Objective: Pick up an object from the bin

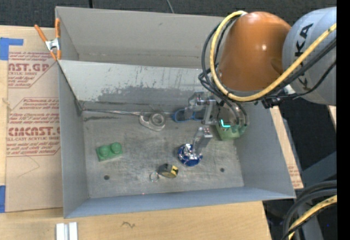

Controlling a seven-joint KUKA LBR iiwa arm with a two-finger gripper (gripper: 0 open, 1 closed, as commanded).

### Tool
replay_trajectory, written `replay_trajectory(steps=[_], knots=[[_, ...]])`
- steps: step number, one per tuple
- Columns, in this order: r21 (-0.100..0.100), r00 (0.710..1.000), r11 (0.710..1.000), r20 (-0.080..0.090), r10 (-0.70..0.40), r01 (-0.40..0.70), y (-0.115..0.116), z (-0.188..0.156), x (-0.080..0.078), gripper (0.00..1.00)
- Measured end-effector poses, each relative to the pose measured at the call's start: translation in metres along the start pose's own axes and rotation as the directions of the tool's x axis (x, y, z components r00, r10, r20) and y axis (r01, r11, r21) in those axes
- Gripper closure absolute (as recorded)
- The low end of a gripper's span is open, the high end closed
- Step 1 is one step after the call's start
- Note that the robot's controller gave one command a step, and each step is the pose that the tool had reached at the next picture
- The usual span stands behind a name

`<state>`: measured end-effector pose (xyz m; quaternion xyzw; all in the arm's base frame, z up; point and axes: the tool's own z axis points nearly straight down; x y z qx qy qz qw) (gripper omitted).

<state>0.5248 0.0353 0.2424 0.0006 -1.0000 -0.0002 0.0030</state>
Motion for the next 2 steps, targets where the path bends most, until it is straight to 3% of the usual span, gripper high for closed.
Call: replay_trajectory(steps=[1, 2], knots=[[0.000, 0.928, 0.928, 0.000, -0.372, 0.372, -0.012, 0.160, 0.010, 0.00], [0.003, 0.884, 0.884, 0.010, -0.468, 0.468, 0.023, 0.169, 0.031, 0.00]])
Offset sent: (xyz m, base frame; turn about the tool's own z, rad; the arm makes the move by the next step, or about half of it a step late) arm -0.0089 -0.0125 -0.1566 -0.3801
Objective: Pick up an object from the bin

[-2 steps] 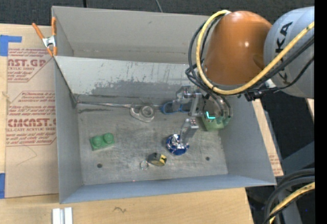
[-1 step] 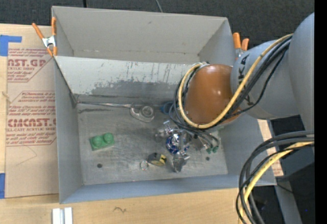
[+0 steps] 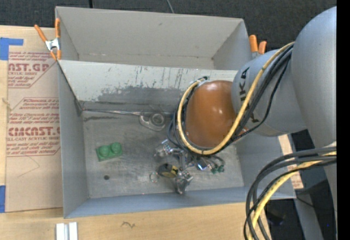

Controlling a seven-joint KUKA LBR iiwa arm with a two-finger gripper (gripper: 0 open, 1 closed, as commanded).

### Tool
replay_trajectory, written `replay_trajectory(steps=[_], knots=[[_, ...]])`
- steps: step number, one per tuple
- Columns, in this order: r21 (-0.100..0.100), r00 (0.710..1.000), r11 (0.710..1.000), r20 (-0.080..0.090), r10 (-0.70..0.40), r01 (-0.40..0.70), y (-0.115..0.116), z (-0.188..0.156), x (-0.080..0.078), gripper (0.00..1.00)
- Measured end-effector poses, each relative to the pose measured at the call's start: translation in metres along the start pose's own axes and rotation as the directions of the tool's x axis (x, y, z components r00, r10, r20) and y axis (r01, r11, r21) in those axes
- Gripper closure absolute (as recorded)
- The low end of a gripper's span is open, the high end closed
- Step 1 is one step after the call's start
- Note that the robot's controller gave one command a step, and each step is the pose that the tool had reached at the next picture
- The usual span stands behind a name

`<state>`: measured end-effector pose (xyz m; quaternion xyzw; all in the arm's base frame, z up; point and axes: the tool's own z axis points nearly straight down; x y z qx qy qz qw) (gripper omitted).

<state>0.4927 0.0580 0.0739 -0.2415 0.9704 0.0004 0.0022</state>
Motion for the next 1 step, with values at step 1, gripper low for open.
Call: replay_trajectory(steps=[1], knots=[[-0.001, 1.000, 1.000, -0.005, 0.002, -0.002, -0.0006, -0.0011, 0.0007, 1.00]])
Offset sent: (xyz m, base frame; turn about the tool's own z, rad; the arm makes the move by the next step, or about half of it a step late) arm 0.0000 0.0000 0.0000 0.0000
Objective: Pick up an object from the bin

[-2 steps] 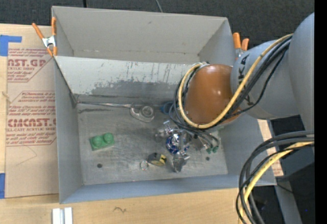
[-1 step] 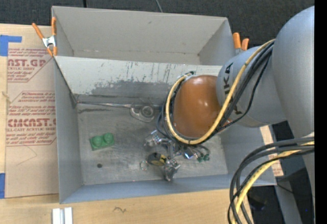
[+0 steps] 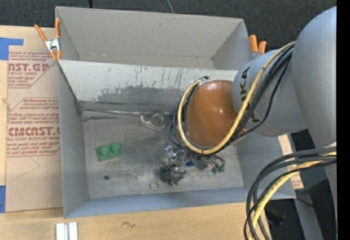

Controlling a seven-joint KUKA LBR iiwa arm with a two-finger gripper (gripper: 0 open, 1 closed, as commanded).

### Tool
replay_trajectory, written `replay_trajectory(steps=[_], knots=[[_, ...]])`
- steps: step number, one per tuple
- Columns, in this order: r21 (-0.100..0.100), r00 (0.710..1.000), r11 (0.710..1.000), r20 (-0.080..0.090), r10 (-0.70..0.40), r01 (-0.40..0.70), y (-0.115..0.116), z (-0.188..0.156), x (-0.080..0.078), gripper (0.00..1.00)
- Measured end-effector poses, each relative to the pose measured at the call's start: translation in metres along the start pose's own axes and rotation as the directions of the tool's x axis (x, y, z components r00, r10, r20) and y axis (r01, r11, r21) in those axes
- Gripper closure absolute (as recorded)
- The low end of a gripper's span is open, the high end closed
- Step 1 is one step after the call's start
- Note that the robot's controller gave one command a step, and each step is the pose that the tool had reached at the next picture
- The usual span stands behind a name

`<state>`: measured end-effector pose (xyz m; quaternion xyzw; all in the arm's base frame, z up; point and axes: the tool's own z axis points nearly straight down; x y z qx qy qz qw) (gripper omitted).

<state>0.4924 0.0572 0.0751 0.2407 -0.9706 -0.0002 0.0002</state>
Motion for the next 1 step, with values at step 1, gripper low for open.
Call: replay_trajectory(steps=[1], knots=[[0.004, 0.979, 0.979, 0.009, -0.204, 0.204, 0.0295, -0.1812, -0.0027, 1.00]])
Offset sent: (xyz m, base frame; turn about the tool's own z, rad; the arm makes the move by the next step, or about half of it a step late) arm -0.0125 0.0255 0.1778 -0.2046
